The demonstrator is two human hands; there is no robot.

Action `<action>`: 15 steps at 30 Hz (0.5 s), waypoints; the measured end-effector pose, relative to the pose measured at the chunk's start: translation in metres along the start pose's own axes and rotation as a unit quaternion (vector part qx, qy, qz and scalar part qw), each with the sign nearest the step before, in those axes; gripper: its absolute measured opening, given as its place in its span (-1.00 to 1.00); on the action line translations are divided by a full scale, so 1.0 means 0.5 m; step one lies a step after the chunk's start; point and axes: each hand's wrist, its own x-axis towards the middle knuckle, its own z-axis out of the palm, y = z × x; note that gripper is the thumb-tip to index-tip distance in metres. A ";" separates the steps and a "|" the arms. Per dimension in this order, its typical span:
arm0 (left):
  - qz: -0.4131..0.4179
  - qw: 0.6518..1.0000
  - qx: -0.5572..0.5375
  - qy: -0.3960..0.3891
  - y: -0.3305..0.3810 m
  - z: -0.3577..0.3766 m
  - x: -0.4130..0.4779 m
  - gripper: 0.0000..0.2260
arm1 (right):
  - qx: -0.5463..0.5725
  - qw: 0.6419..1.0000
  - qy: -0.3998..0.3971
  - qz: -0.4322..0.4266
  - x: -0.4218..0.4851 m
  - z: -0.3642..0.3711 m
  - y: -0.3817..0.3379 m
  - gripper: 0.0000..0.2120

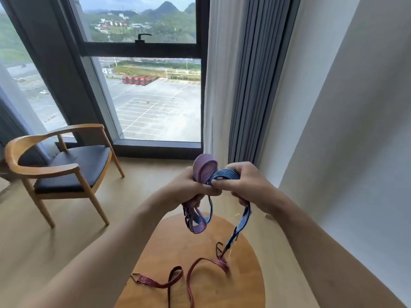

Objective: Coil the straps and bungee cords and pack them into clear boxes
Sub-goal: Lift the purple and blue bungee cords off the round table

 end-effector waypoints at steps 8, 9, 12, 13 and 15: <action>0.039 0.995 -0.092 -0.029 0.058 0.083 0.013 -0.85 | 0.166 0.961 0.214 -0.058 -0.074 -0.032 -0.018 -0.69; 0.050 0.993 -0.097 -0.048 0.065 0.095 0.008 -0.87 | 0.177 0.956 0.227 -0.064 -0.084 -0.031 -0.028 -0.71; 0.065 0.988 -0.097 -0.100 0.079 0.127 -0.013 -0.85 | 0.233 0.929 0.275 -0.090 -0.120 -0.026 -0.063 -0.75; 0.068 0.987 -0.091 -0.116 0.083 0.136 -0.024 -0.83 | 0.257 0.916 0.293 -0.099 -0.133 -0.026 -0.071 -0.76; 0.069 0.983 -0.080 -0.150 0.086 0.162 -0.049 -0.78 | 0.298 0.889 0.330 -0.110 -0.161 -0.022 -0.086 -0.74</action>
